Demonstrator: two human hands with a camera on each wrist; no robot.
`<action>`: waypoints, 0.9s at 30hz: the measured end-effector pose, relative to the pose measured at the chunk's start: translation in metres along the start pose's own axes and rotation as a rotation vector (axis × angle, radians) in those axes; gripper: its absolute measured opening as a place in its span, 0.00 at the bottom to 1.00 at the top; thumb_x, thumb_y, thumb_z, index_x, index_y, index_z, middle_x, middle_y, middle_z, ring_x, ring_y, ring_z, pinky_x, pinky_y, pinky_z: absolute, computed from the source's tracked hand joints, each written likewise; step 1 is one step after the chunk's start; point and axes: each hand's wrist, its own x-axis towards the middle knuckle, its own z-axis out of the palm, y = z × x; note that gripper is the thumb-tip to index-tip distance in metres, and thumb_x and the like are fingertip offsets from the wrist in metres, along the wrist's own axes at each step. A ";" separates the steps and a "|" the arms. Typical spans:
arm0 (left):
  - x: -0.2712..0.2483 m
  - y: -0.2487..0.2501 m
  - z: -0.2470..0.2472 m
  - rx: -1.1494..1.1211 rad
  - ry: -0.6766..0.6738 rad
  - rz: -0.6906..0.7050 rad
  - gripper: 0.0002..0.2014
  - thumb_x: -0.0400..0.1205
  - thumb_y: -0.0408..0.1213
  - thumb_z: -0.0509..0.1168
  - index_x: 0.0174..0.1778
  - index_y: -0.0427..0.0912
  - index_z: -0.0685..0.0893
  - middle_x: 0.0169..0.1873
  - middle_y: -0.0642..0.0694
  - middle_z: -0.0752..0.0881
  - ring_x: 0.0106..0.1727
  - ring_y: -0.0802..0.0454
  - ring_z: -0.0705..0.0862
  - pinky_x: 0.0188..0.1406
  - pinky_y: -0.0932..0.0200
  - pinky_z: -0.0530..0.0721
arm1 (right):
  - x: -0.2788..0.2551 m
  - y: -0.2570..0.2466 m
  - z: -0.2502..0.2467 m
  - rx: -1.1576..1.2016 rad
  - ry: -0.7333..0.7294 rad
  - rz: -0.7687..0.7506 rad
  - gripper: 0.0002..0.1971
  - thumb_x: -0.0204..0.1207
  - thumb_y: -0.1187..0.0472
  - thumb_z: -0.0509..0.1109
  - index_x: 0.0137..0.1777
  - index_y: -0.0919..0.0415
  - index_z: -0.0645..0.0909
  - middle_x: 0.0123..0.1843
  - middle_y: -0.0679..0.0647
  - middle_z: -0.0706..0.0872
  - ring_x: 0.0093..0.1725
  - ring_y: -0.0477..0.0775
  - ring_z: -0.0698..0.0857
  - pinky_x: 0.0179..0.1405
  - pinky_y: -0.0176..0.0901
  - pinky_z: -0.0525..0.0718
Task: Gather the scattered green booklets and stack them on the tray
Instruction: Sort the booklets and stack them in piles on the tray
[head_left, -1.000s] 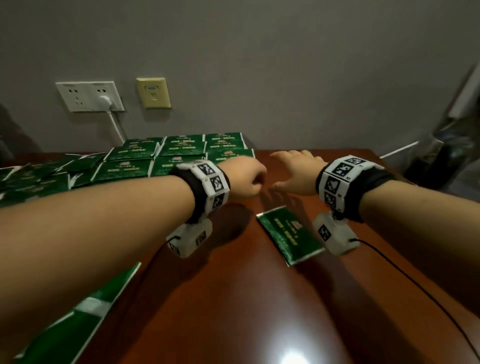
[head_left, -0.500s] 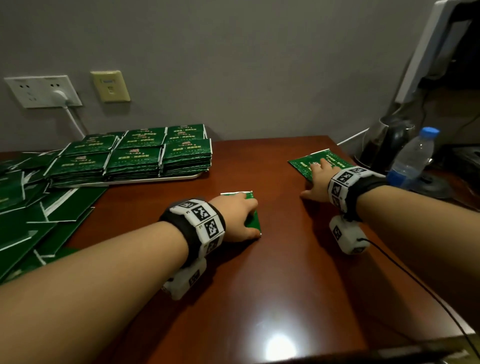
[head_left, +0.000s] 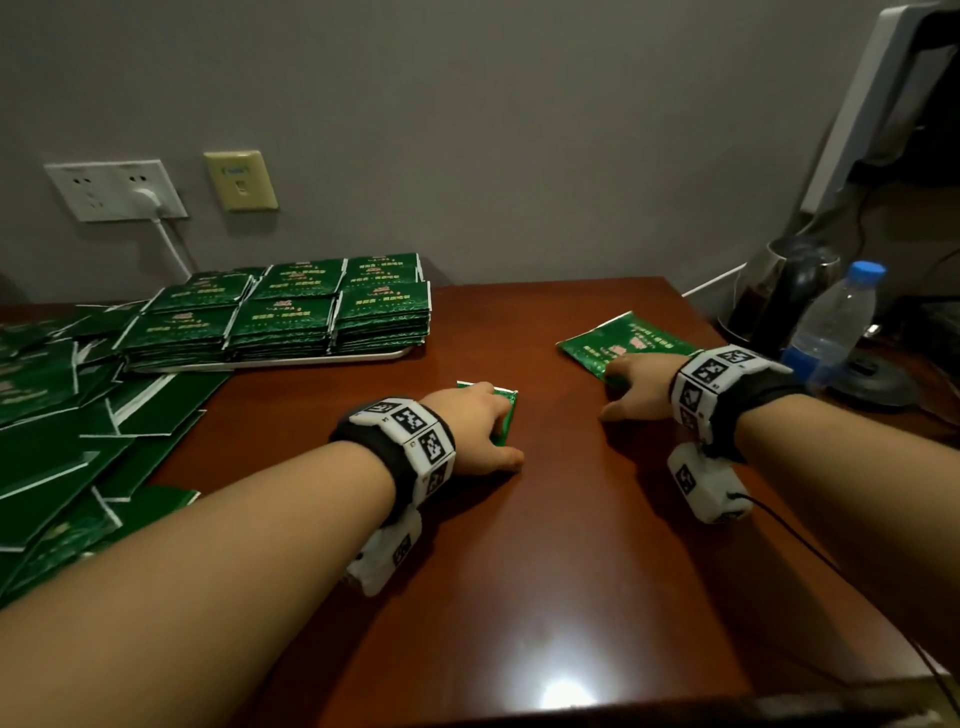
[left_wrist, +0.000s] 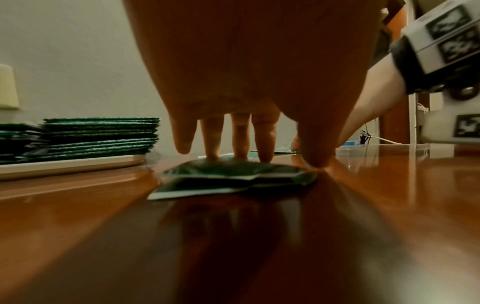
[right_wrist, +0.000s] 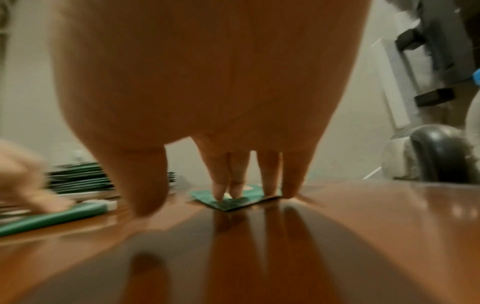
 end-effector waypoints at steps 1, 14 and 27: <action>-0.003 0.002 -0.002 0.025 -0.001 -0.002 0.19 0.78 0.60 0.66 0.46 0.48 0.75 0.51 0.49 0.75 0.46 0.49 0.77 0.41 0.55 0.74 | -0.010 -0.006 0.000 0.017 0.003 -0.037 0.33 0.71 0.38 0.72 0.73 0.51 0.75 0.71 0.53 0.79 0.67 0.57 0.80 0.65 0.48 0.80; -0.124 -0.056 0.017 -0.065 0.003 -0.200 0.10 0.71 0.24 0.63 0.35 0.46 0.81 0.46 0.43 0.83 0.48 0.40 0.83 0.41 0.53 0.83 | -0.092 -0.134 0.007 -0.036 0.089 -0.492 0.10 0.72 0.49 0.73 0.52 0.48 0.89 0.49 0.45 0.89 0.49 0.50 0.87 0.46 0.39 0.82; -0.146 -0.086 0.043 -0.314 0.126 -0.291 0.13 0.75 0.33 0.74 0.52 0.49 0.82 0.53 0.49 0.74 0.58 0.46 0.80 0.61 0.51 0.81 | -0.043 -0.164 0.016 -0.056 -0.024 -0.072 0.66 0.48 0.23 0.76 0.82 0.56 0.55 0.76 0.60 0.71 0.73 0.65 0.73 0.71 0.63 0.73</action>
